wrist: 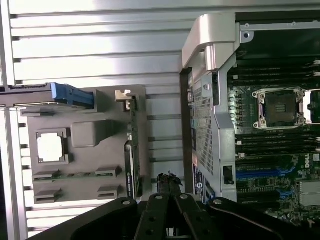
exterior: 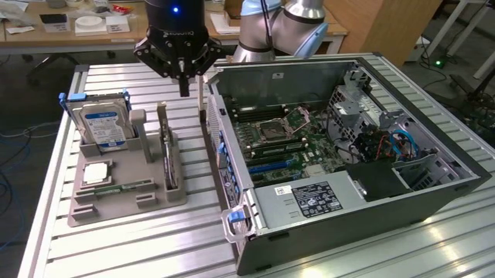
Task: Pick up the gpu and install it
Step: 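Reach for the gpu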
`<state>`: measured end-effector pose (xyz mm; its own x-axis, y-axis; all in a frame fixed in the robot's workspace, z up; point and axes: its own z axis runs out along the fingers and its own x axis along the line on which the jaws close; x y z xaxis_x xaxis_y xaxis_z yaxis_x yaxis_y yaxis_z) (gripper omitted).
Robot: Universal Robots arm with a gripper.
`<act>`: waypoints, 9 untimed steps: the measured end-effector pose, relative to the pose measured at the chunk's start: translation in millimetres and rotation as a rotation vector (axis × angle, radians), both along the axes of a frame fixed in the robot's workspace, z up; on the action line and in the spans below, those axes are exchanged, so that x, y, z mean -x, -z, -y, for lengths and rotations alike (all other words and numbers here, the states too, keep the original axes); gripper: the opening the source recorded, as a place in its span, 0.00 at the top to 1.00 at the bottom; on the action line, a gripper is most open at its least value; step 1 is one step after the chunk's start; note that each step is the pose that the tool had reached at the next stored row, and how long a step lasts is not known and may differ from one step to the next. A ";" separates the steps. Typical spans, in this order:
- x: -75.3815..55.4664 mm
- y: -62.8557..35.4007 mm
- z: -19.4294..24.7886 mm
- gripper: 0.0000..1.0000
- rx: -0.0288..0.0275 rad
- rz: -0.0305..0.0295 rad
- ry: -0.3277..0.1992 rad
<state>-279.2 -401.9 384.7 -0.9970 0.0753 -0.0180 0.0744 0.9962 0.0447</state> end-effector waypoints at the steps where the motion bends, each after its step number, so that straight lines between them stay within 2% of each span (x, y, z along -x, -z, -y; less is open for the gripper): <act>1: 2.0 0.1 0.1 0.89 0.0000 -0.0001 0.000; 9: 16.4 1.1 0.7 0.89 0.0000 -0.0009 0.000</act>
